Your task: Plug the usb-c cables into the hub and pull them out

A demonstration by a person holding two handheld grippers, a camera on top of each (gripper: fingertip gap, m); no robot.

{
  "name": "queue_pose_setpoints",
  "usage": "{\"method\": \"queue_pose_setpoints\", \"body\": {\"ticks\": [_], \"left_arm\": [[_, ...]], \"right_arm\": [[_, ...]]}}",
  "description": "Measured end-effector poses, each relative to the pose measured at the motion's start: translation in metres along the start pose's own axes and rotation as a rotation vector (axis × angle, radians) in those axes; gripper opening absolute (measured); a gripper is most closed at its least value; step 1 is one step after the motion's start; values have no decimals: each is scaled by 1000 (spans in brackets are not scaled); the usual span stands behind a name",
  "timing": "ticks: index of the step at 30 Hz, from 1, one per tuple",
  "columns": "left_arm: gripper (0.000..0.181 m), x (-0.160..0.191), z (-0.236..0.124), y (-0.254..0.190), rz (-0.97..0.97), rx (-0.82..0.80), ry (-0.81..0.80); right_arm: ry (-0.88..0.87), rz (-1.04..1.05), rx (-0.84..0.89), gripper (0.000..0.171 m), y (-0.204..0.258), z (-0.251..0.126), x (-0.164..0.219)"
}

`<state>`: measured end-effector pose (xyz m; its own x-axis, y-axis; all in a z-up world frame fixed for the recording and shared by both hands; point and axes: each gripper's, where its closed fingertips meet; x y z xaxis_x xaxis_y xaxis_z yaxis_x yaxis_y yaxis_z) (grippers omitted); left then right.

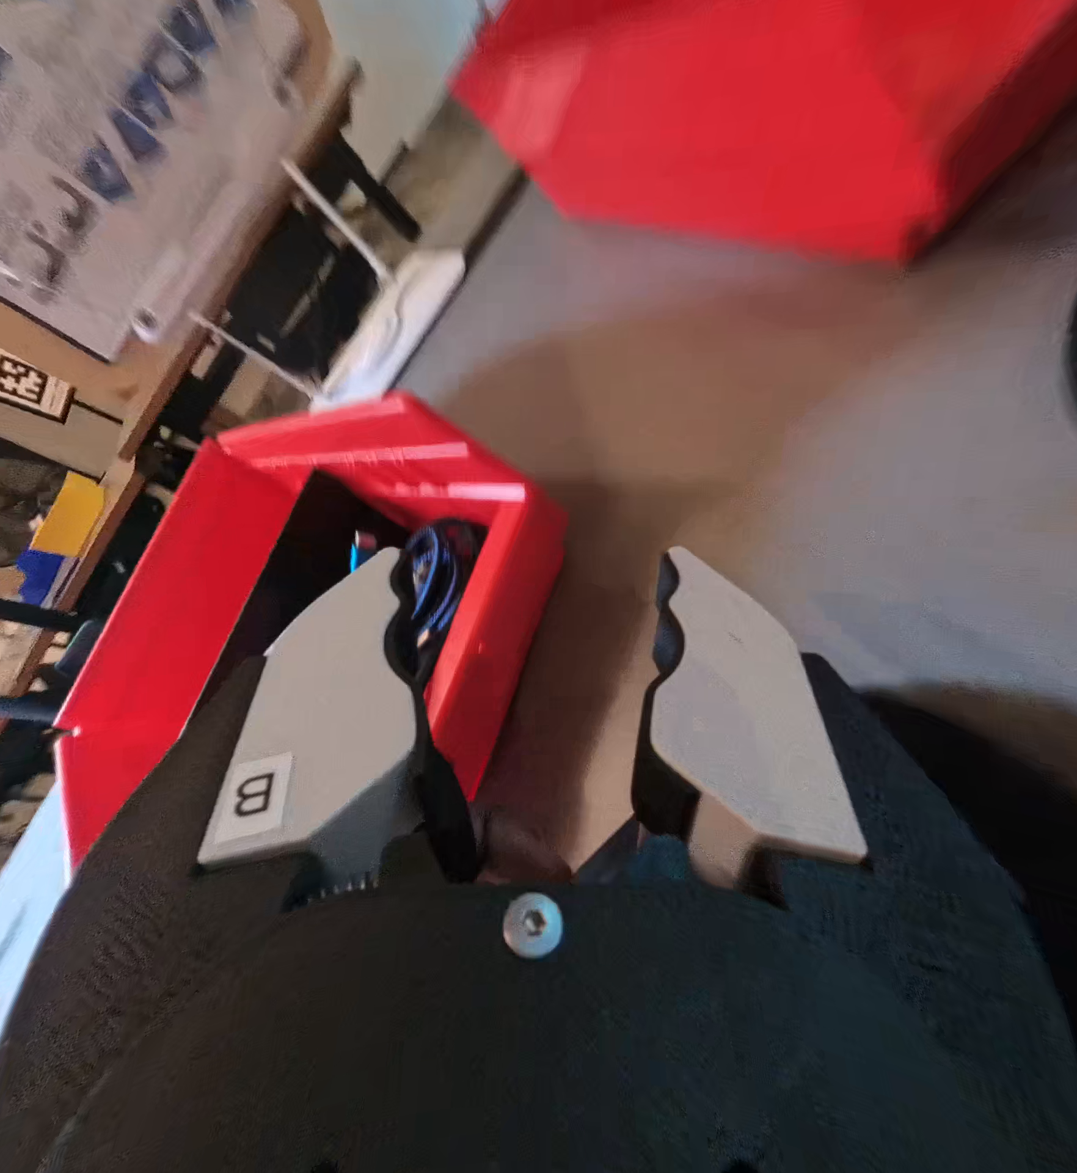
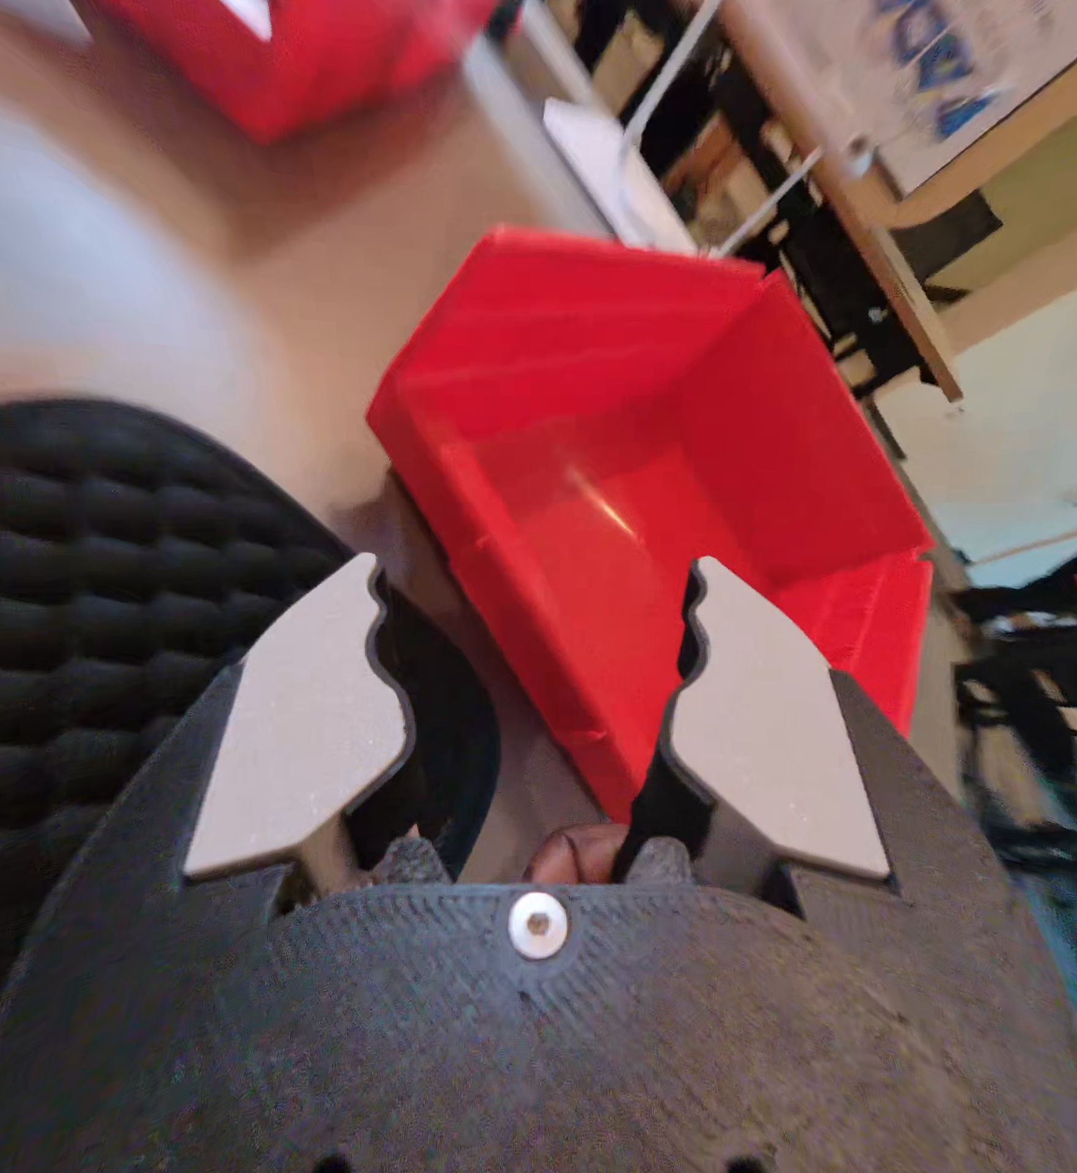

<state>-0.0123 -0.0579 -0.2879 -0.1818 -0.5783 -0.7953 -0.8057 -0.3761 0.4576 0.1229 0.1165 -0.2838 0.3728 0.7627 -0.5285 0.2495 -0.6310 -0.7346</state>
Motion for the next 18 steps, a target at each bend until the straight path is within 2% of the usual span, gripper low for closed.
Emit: {"method": "queue_pose_setpoints", "body": {"ticks": [2, 4, 6, 9, 11, 14, 18], "left_arm": [[73, 31, 10, 10, 77, -2, 127], [71, 53, 20, 19, 104, 1, 221], [69, 56, 24, 22, 64, 43, 230], [39, 77, 28, 50, 153, -59, 356], [38, 79, 27, 53, 155, -48, 352], [38, 84, 22, 57, 155, -54, 365], [39, 98, 10, 69, 137, -51, 375]], "right_arm": [[124, -97, -33, 90, 12, 17, 12], [156, -120, -20, 79, 10, 25, 11], [260, -171, -5, 69, 4, 30, 25], [287, -218, -40, 62, 3, 35, 32], [286, -252, -95, 38, 9, 38, 36], [350, -344, -56, 38, -1, 38, 51], [402, -325, -60, 38, -14, 31, 74]]}}
Point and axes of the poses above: each gripper's, where its closed fingertips meet, z out along the fingers, x out of its underside, y = z × x across the jaws, and after that the axes turned 13 degrees about -z, right-handed
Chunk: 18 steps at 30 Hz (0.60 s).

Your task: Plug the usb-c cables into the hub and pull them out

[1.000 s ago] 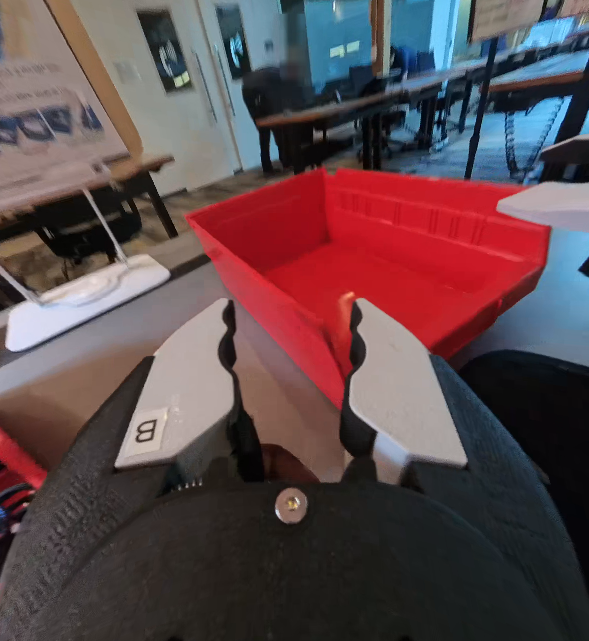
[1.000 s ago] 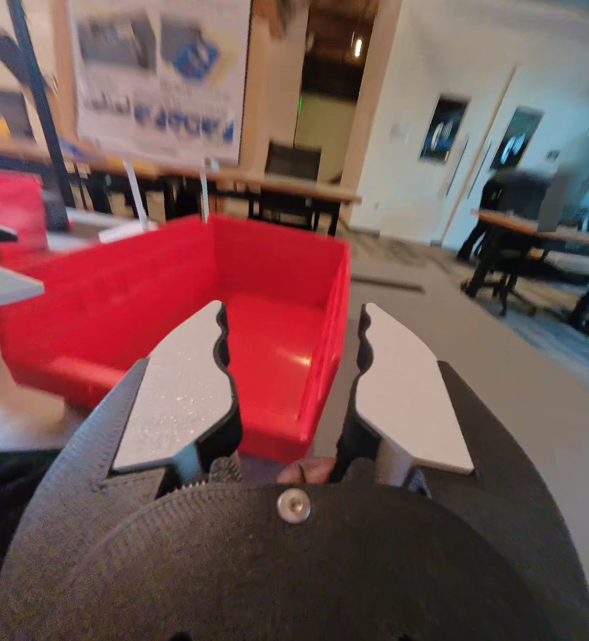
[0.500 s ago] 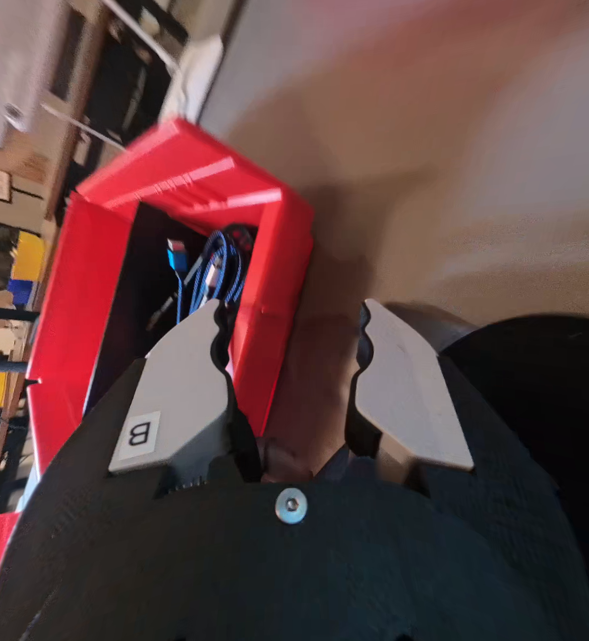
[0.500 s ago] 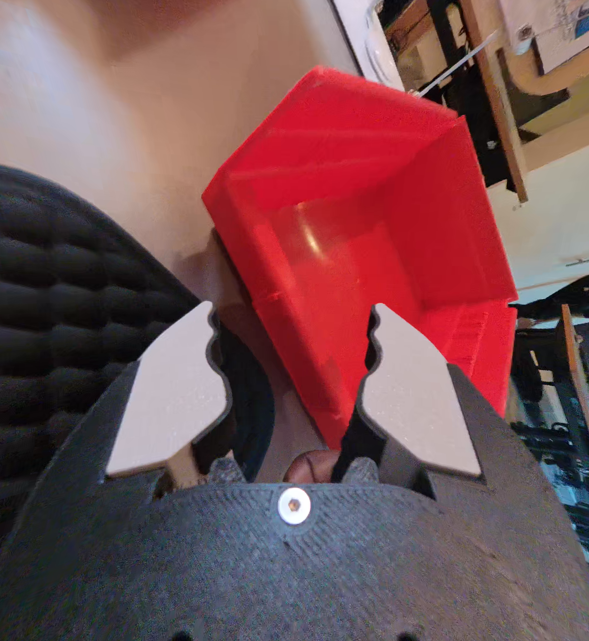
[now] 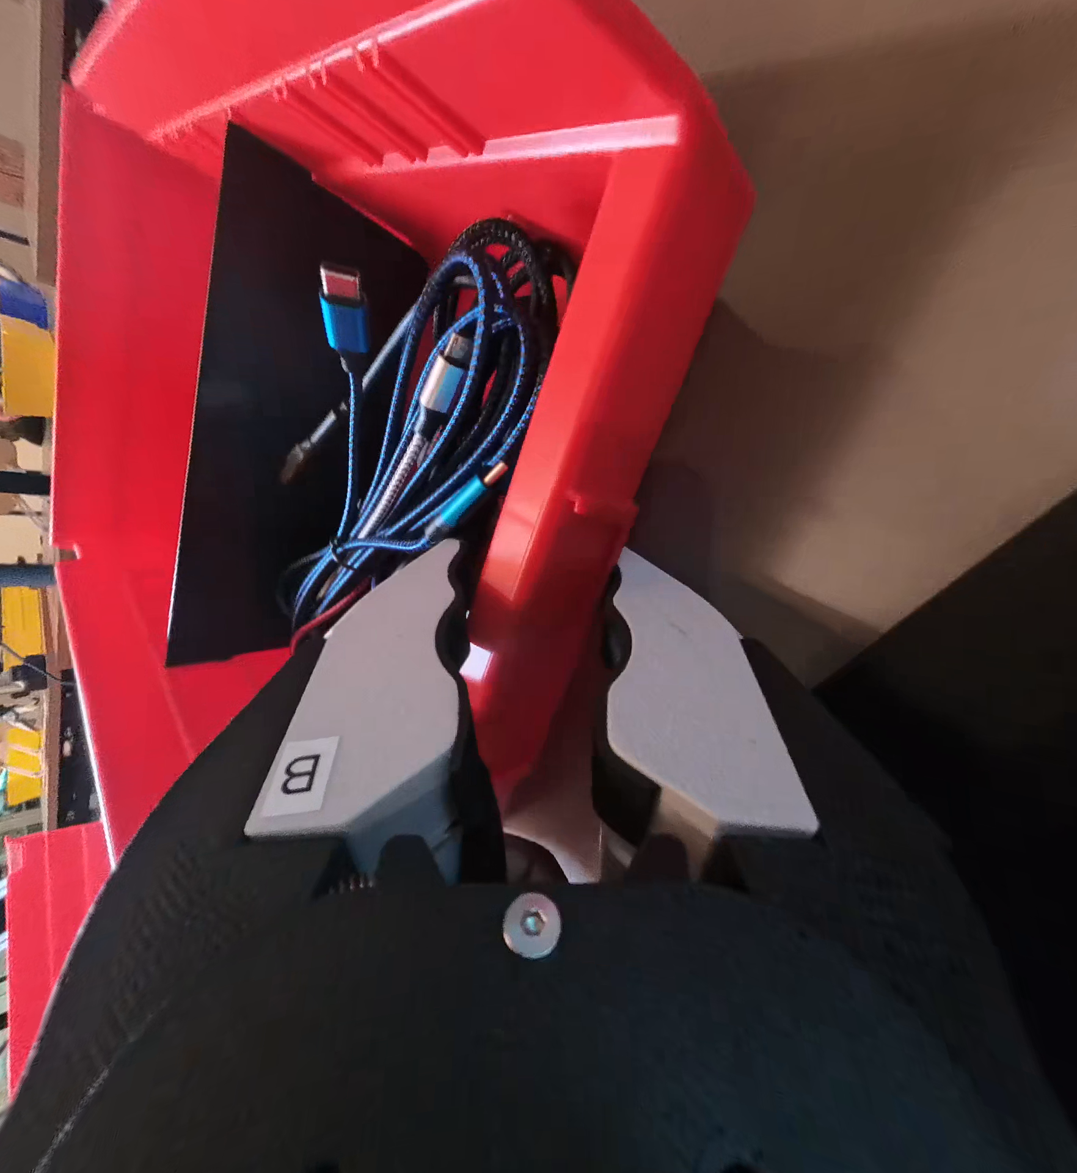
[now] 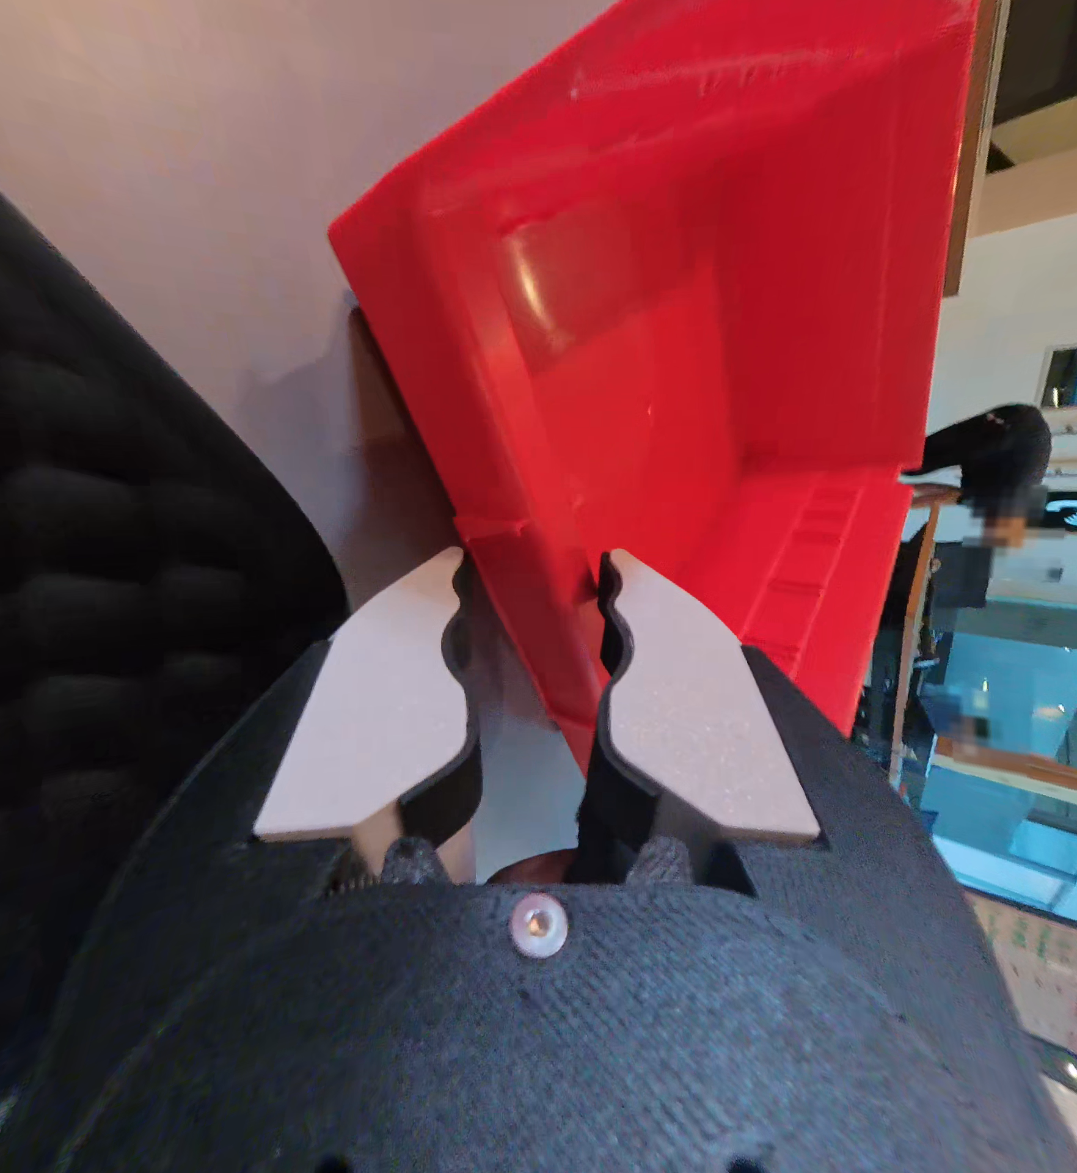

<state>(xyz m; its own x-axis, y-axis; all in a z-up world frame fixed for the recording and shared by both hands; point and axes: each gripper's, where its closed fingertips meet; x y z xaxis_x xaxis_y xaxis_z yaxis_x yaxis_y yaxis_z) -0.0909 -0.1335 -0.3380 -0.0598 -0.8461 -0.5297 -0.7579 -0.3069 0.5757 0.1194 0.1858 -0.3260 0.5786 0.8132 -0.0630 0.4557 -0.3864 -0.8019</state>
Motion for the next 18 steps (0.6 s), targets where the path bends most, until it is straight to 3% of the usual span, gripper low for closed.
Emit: {"method": "queue_pose_setpoints", "body": {"ticks": [18], "left_arm": [[41, 141, -63, 64, 26, -7, 46]], "right_arm": [[130, 10, -8, 39, 15, -33, 119]]}}
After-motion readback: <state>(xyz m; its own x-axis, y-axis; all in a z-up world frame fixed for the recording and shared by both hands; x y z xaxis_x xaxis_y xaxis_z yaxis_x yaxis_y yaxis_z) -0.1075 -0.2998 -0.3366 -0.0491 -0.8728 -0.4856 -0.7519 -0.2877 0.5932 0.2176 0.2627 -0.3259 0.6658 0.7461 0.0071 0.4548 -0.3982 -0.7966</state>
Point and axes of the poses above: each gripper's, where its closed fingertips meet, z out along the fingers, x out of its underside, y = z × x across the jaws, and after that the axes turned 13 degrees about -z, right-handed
